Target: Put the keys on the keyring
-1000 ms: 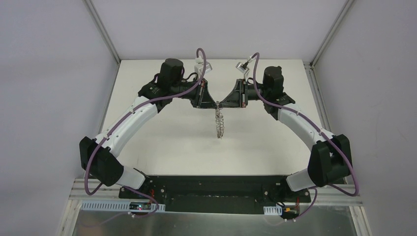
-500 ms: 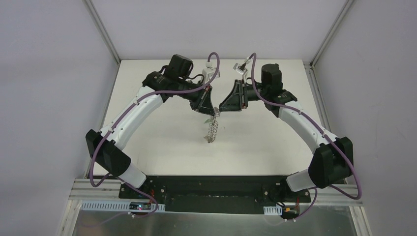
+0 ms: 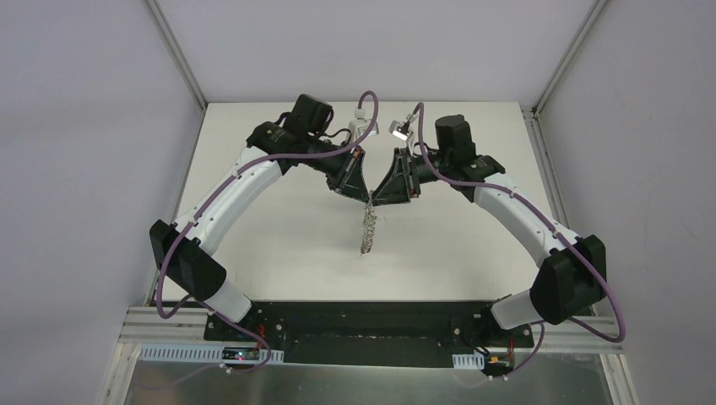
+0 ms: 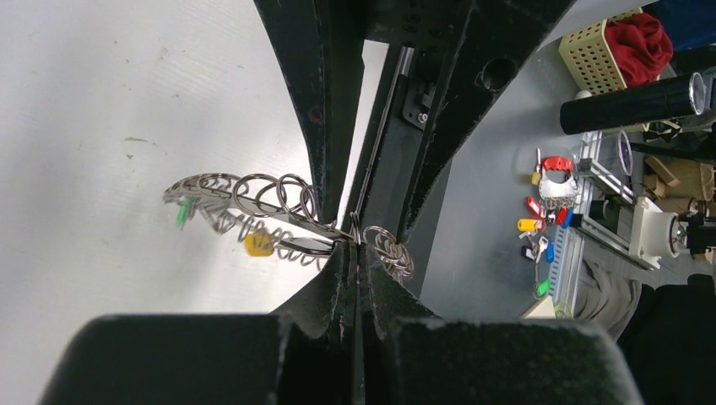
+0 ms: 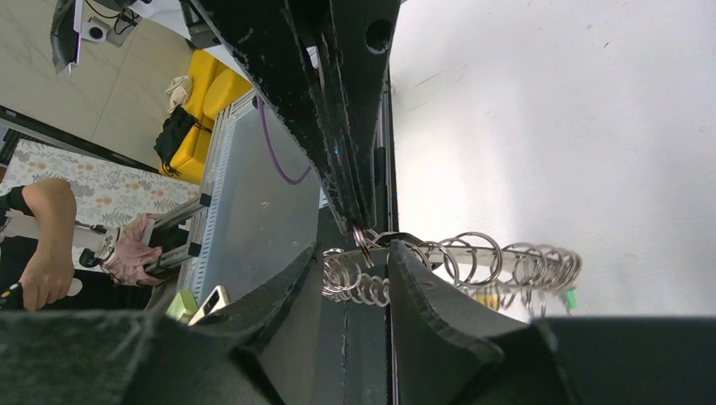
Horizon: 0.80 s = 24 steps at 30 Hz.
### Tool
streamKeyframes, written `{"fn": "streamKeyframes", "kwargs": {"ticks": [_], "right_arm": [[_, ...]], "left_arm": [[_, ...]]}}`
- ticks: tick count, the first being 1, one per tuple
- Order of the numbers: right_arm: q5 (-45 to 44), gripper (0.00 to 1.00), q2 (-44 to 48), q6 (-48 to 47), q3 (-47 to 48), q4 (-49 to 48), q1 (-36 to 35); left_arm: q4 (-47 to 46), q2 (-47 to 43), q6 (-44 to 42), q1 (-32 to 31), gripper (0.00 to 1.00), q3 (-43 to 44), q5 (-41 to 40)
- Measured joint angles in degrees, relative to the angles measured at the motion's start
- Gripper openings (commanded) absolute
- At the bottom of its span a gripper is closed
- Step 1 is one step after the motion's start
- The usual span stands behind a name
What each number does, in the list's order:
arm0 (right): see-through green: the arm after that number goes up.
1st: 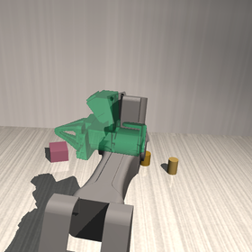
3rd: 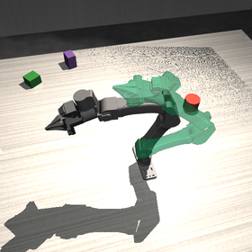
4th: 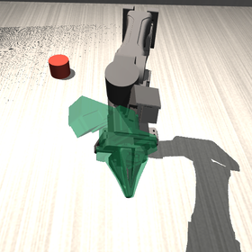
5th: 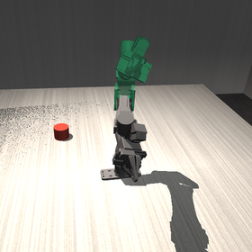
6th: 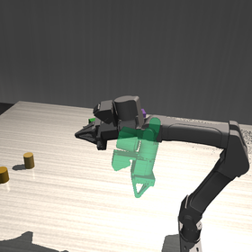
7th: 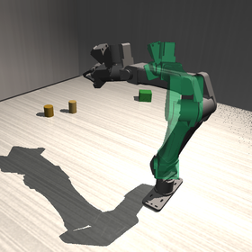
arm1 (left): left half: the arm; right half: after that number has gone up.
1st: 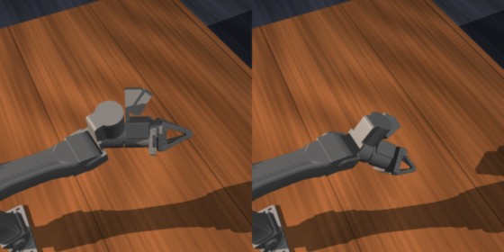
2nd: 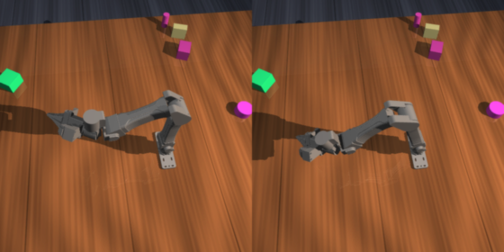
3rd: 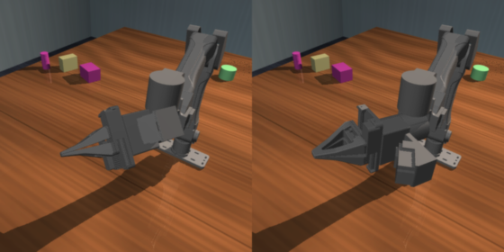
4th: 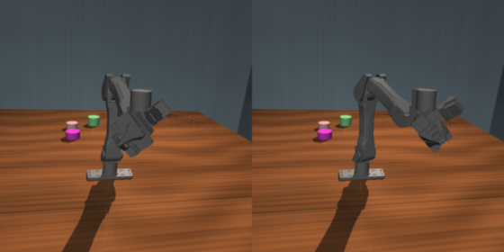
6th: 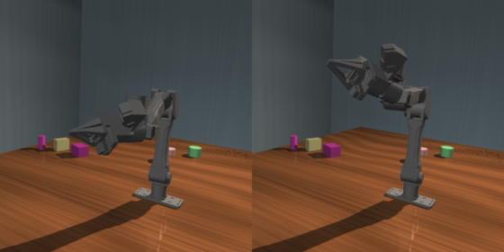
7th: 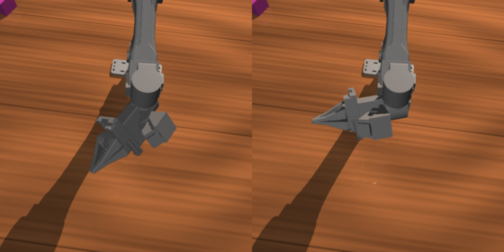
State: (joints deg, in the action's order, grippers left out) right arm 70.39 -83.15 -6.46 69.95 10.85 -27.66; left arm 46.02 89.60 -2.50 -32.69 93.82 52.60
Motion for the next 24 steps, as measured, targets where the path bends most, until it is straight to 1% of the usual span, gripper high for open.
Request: {"fn": "streamKeyframes", "kwargs": {"ticks": [3, 12, 16, 23, 24], "right_arm": [[-0.4, 0.27, 0.0, -0.9, 0.2, 0.9, -0.4], [-0.8, 0.16, 0.0, -1.3, 0.9, 1.6, -0.8], [-0.8, 0.00, 0.0, -1.1, 0.9, 1.4, -0.8], [-0.7, 0.00, 0.0, 1.9, 0.8, 0.1, -0.8], [-0.7, 0.00, 0.0, 2.5, 0.8, -0.2, -0.8]], "left_arm": [[-0.3, 0.0, 0.2, 0.0, 0.00, 0.0, 0.3], [-0.3, 0.0, 0.3, 0.0, 0.00, 0.0, 1.0], [-0.3, 0.0, 0.3, 0.0, 0.00, 0.0, 1.1], [-0.3, 0.0, 0.2, 0.0, 0.00, 0.0, 1.2], [-0.3, 0.0, 0.1, 0.1, 0.06, 0.0, 1.2]]}}
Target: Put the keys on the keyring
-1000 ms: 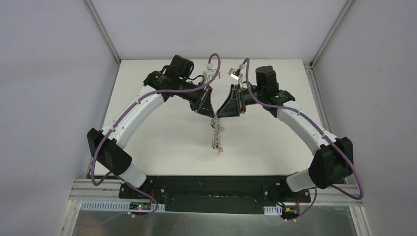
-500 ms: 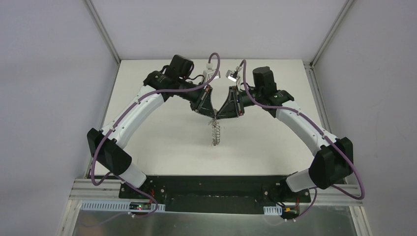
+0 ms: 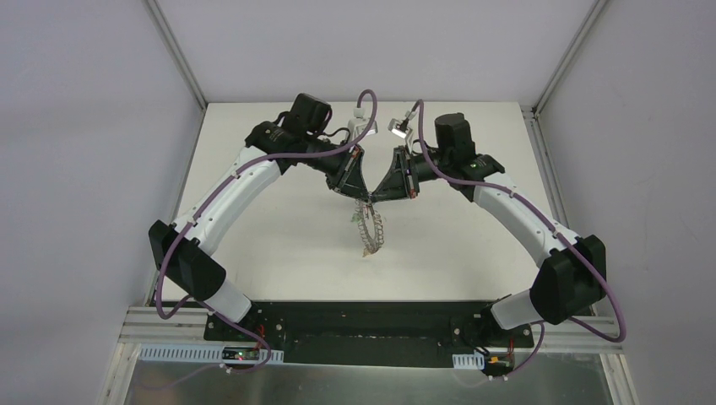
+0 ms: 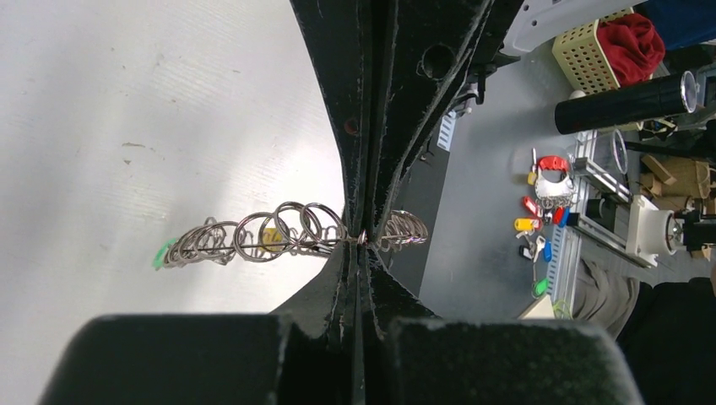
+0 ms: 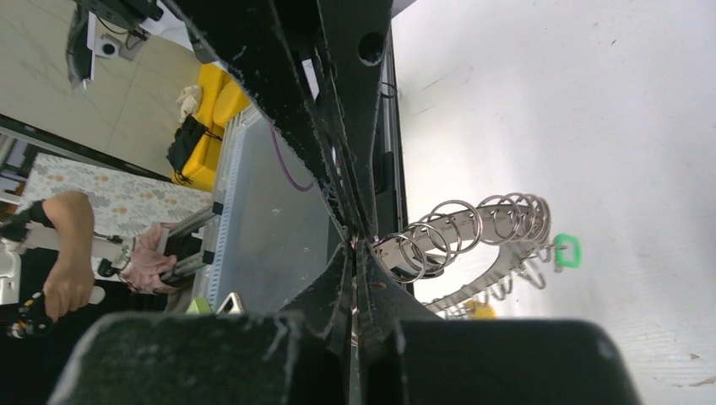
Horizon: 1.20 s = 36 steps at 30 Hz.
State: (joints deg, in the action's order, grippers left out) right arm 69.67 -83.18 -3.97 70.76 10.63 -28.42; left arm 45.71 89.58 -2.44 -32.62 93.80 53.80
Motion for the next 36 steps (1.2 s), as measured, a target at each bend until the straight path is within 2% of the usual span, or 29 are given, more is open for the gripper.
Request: {"fn": "streamKeyframes", "kwargs": {"ticks": [3, 7, 11, 15, 23, 36], "right_arm": [[0.2, 0.00, -0.2, 3.1, -0.2, -2.0, 0.3], [0.3, 0.00, -0.2, 9.0, -0.8, -9.0, 1.1], [0.9, 0.00, -0.3, 16.0, -3.3, -16.9, 2.1], [1.2, 0.00, -0.9, 21.2, -4.9, -22.1, 3.2], [1.2, 0.00, -1.2, 25.7, -5.5, -26.6, 3.6], [1.8, 0.00, -1.4, 27.1, -6.9, -28.4, 4.3]], "left_arm": [[-0.4, -0.3, -0.9, 0.1, 0.22, 0.0, -0.3], [-3.2, -2.7, -1.8, 0.0, 0.37, -2.9, -1.2], [-9.1, -7.4, -2.6, 0.0, 0.44, -8.5, -3.1], [-13.5, -10.3, -2.8, 0.0, 0.45, -12.3, -4.5], [-18.7, -10.6, -3.7, 0.0, 0.44, -14.0, -5.1], [-17.1, -10.6, -9.8, 0.1, 0.47, -13.6, -5.2]]}}
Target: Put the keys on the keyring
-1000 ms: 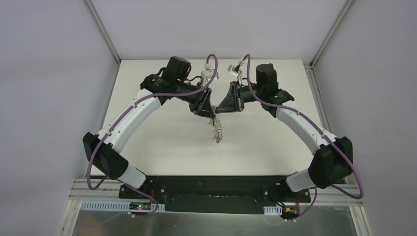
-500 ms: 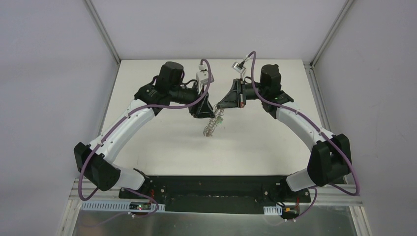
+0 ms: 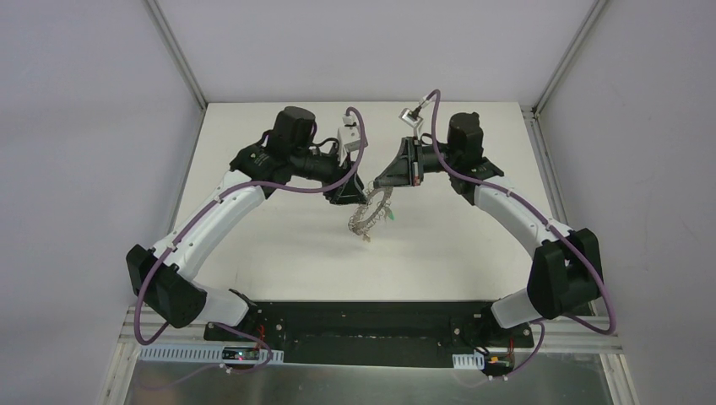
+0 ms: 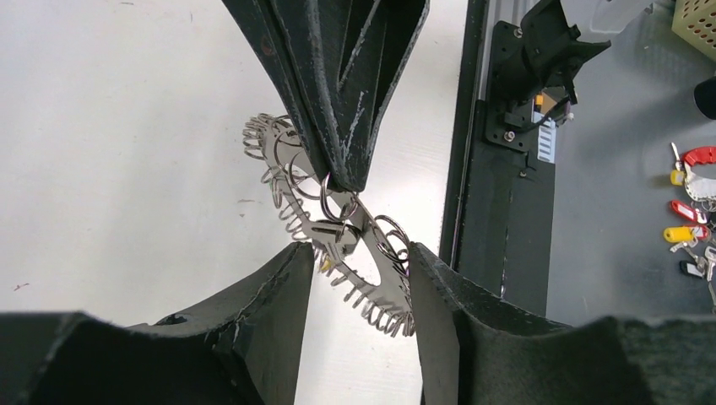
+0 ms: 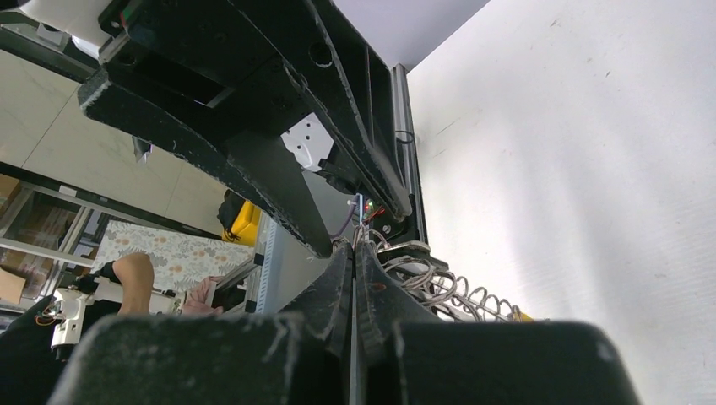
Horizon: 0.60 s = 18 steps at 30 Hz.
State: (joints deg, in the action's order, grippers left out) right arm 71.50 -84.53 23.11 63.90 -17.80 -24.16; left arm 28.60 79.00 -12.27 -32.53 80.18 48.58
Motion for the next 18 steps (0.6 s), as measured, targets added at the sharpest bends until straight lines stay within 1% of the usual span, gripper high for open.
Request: {"fn": "streamKeyframes", "kwargs": {"ticks": [9, 18], "right_arm": [[1.6, 0.00, -0.7, 0.0, 0.0, 0.0, 0.1], [2.5, 0.00, -0.7, 0.2, 0.0, 0.0, 0.3]], "left_arm": [[2.1, -0.9, -1.0, 1.2, 0.47, 0.1, 0.9], [-0.2, -1.2, 0.2, 2.3, 0.43, -0.1, 1.7]]}}
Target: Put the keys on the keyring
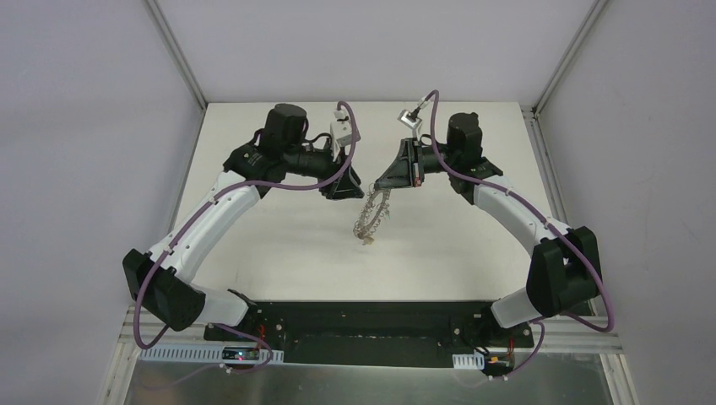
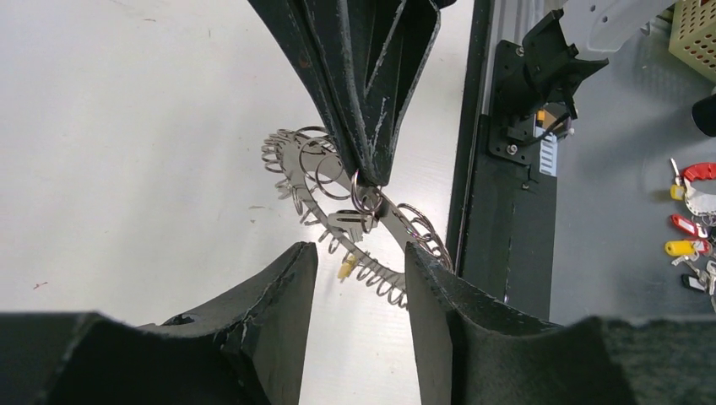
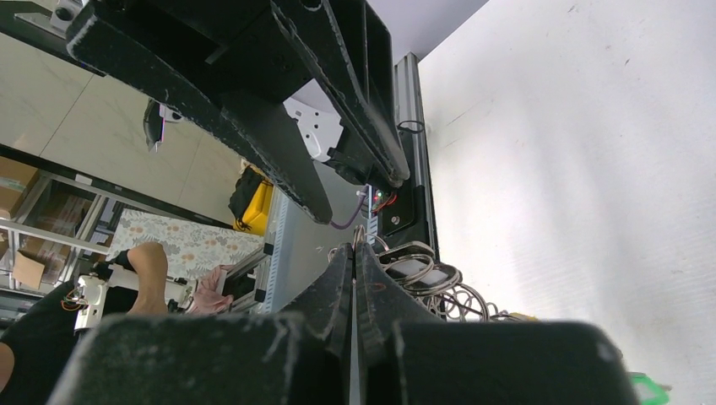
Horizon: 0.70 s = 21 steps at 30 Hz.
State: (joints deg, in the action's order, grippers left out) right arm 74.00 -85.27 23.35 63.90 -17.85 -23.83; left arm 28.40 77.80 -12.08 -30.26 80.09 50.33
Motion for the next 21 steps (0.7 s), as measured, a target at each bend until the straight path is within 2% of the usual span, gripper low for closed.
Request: {"fn": "streamKeyframes", "kwargs": {"ticks": [15, 21], "right_arm": [[0.4, 0.00, -0.7, 3.5, 0.0, -3.9, 0.0], [0.5, 0.00, -0.7, 3.7, 0.0, -4.2, 0.0]], "left_arm": [[-4.7, 0.1, 0.7, -1.7, 0.41, -2.3, -1.4], [-5.5, 0.2, 0.6, -3.0, 0.34, -2.7, -1.4]]}}
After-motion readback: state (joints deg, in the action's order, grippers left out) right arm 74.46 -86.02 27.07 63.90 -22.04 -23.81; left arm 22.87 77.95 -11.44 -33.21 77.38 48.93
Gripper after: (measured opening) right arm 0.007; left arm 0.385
